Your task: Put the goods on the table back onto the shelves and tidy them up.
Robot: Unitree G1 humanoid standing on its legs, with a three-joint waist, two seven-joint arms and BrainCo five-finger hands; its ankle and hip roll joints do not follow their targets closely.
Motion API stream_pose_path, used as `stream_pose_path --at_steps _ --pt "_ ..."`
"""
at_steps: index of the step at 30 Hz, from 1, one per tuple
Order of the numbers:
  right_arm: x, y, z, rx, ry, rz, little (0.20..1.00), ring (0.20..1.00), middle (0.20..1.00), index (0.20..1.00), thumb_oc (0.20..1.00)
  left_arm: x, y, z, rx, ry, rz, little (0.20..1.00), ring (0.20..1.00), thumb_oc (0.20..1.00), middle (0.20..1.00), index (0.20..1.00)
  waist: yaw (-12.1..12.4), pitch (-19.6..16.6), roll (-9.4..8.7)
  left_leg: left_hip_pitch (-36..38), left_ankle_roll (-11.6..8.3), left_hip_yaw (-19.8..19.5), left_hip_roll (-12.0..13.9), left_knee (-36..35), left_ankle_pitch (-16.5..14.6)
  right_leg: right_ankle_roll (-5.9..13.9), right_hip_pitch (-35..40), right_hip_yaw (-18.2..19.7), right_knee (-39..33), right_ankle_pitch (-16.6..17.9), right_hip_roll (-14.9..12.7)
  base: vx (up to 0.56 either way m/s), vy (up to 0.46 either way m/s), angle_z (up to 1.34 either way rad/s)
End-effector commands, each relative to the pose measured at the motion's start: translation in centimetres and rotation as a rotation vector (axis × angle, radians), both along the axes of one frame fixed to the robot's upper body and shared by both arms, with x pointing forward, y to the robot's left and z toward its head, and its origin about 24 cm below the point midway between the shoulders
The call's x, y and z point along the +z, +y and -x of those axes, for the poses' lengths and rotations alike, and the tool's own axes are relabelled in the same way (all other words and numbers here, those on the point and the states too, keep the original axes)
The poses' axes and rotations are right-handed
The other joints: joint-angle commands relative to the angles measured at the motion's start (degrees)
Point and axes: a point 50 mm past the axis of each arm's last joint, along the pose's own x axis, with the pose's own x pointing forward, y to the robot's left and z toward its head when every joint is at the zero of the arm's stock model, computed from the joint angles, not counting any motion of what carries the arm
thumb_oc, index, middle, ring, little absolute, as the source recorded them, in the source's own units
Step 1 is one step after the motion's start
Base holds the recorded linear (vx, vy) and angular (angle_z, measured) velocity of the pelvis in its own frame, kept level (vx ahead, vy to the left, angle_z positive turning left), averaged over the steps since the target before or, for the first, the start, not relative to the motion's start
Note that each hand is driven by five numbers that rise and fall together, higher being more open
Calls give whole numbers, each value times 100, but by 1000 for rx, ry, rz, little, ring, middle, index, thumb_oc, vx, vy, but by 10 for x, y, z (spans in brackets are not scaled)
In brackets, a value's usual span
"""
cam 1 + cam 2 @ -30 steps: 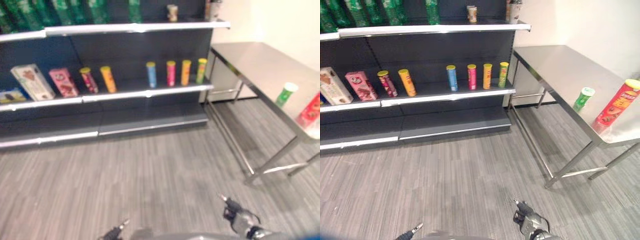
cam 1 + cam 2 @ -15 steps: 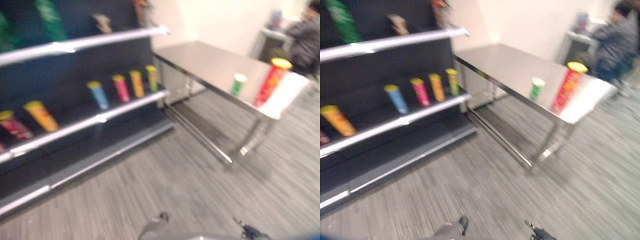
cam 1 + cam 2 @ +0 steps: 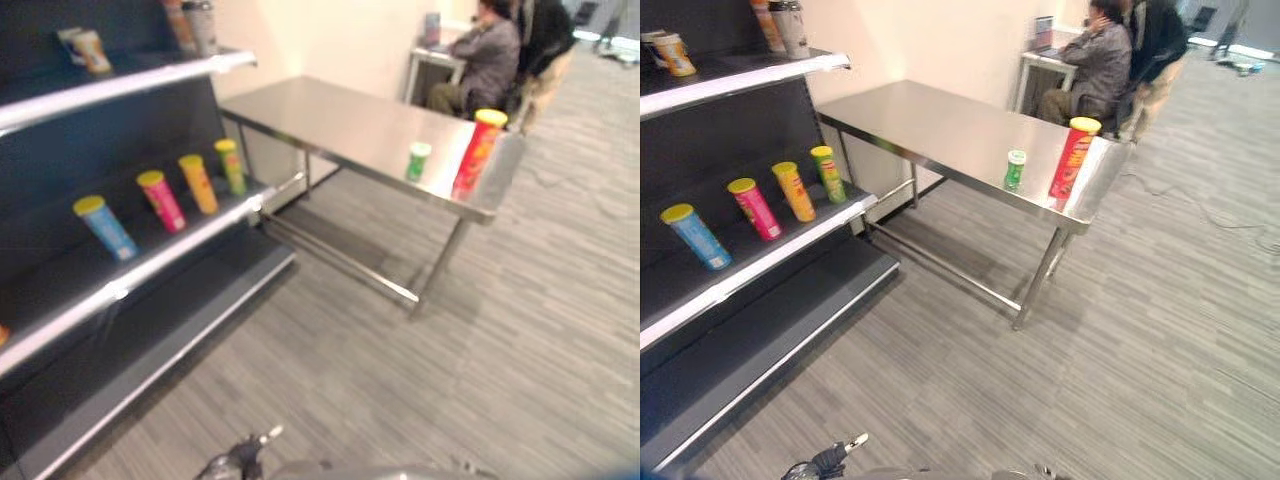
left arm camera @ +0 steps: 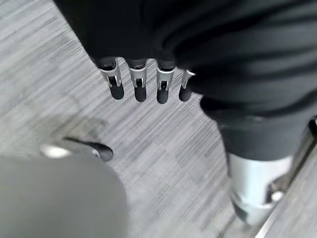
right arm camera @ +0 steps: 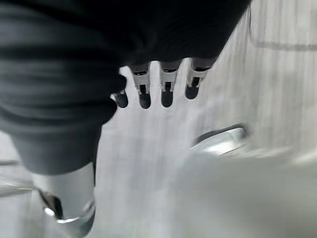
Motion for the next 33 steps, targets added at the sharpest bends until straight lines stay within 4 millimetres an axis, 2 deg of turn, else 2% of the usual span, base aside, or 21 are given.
stream_pose_path --at_steps 1,5,6,8,10,11,15,16,17,19,21,22,23,24,27,28,29,30,31,32,33 --pt "3 -2 -14 -2 -22 29 1000 1000 1000 1000 1000 0 5 7 -28 46 -24 1000 1000 1000 1000 1000 -115 -35 -40 137 -139 -810 38 -443 -23 363 -15 112 -1531 628 350 235 -14 -55" --pt "2 -1 -12 13 -7 28 1000 1000 1000 1000 1000 -2 -1 11 -50 65 -13 1000 1000 1000 1000 1000 -269 116 -124 588 -129 -879 -31 -617 -193 435 -218 1 -2333 1000 601 247 4 -39" --pt "1 1 -6 21 16 23 1000 1000 1000 1000 1000 -2 -5 12 -63 68 0 1000 1000 1000 1000 1000 -323 178 -147 833 -146 -954 -32 -707 -302 478 -382 -165 -2574 1206 734 351 -33 22" --pt "-1 3 1 24 40 14 1000 1000 1000 1000 1000 -4 -9 14 -81 73 15 1000 1000 1000 1000 1000 -366 198 -147 1036 -186 -1063 24 -762 -416 478 -439 -310 -2662 1298 763 341 -61 32" --pt "-1 2 5 17 49 12 1000 1000 1000 1000 1000 -4 -11 16 -84 81 27 1000 1000 1000 1000 1000 -372 168 -143 1167 -230 -1154 83 -729 -554 422 -438 -350 -2554 1282 714 409 -118 43" --pt "-2 0 10 8 66 15 1000 1000 1000 1000 1000 -4 -8 22 -85 101 23 1000 1000 1000 1000 1000 -359 16 -120 1329 -286 -1201 225 -739 -715 311 -322 -347 -2444 1162 723 399 -126 35" --pt "-1 -3 10 -11 59 20 1000 1000 1000 1000 1000 -4 -3 26 -56 108 10 1000 1000 1000 1000 1000 -330 -99 -11 1413 -394 -1217 434 -649 -780 240 -335 -407 -2233 1027 791 293 -93 40" --pt "1 -4 0 -2 22 27 1000 1000 1000 1000 1000 -3 -2 25 -47 103 -1 1000 1000 1000 1000 1000 -280 -146 41 1287 -527 -1151 548 -264 -514 191 -149 -482 -2324 974 822 185 -89 12" --pt "1 -4 0 -2 22 27 1000 1000 1000 1000 1000 -3 -2 25 -47 103 -1 1000 1000 1000 1000 1000 -281 -144 42 1283 -528 -1152 549 -253 -521 190 -144 -483 -2331 977 824 350 -167 16" --pt "4 -1 -19 69 -45 37 1000 1000 1000 1000 1000 -3 -8 11 -84 55 2 1000 1000 1000 1000 1000 -218 -122 9 966 -712 -1137 504 674 36 103 217 -442 -2629 982 874 284 -131 2" --pt "6 -1 -30 120 -72 57 1000 1000 1000 1000 1000 -2 -13 -3 -103 7 7 1000 1000 1000 1000 1000 -171 -25 -49 630 -832 -1116 451 1409 340 18 440 -409 -2757 929 855 137 -73 -31" --pt "7 -1 -30 120 -72 57 1000 1000 1000 1000 1000 -2 -13 -3 -103 6 7 1000 1000 1000 1000 1000 -174 -25 -46 614 -833 -1121 451 1436 327 18 438 -413 -2759 930 858 96 -64 -16" --pt "7 -1 -34 149 -75 70 1000 1000 1000 1000 1000 -1 -16 -10 -113 -12 11 1000 1000 1000 1000 1000 -135 29 -80 424 -850 -1089 450 1858 443 -31 543 -412 -2798 894 837 157 -68 -6" --pt "9 -2 -39 202 -70 93 1000 1000 1000 1000 1000 -1 -22 -17 -148 -31 20 1000 1000 1000 1000 1000 -44 119 -146 61 -748 -951 457 2267 426 -86 746 -345 -2866 789 767 218 -79 6" --pt "10 -3 -41 244 -71 92 1000 1000 1000 1000 1000 0 -26 -24 -163 -59 36 1000 1000 1000 1000 1000 55 184 -214 -365 -590 -799 424 1933 32 -61 959 -214 -2916 656 635 248 26 -11" --pt "9 -7 -34 283 -44 112 1000 1000 1000 1000 1000 0 -27 -26 -149 -71 40 1000 1000 1000 1000 1000 104 206 -136 -628 -661 -859 404 957 -11 -56 1093 -218 -2900 455 601 290 135 -3" --pt "8 -9 -30 287 -30 117 1000 1000 1000 1000 1000 0 -28 -27 -138 -75 41 1000 1000 1000 1000 1000 132 216 -72 -718 -691 -950 378 617 175 -77 1169 -199 -2899 395 635 219 123 24" --pt "8 -9 -30 287 -30 117 1000 1000 1000 1000 1000 0 -28 -27 -138 -75 41 1000 1000 1000 1000 1000 132 228 -74 -690 -691 -950 375 593 184 -78 1187 -201 -2901 390 631 186 83 28" --pt "7 -11 -25 303 -3 128 1000 1000 1000 1000 1000 1 -29 -29 -119 -87 47 1000 1000 1000 1000 1000 235 226 36 -941 -740 -1281 247 44 660 -118 1364 -125 -2933 290 751 220 82 14" --pt "7 -13 -22 318 11 140 1000 1000 1000 1000 1000 1 -27 -30 -103 -94 43 1000 1000 1000 1000 1000 300 233 79 -1036 -765 -1487 174 -207 831 -134 1441 -55 -2930 229 800 221 81 -10" --pt "7 -13 -22 318 11 139 1000 1000 1000 1000 1000 1 -27 -30 -103 -94 43 1000 1000 1000 1000 1000 296 250 73 -1002 -764 -1488 169 -233 842 -134 1465 -59 -2933 221 793 233 91 -25"
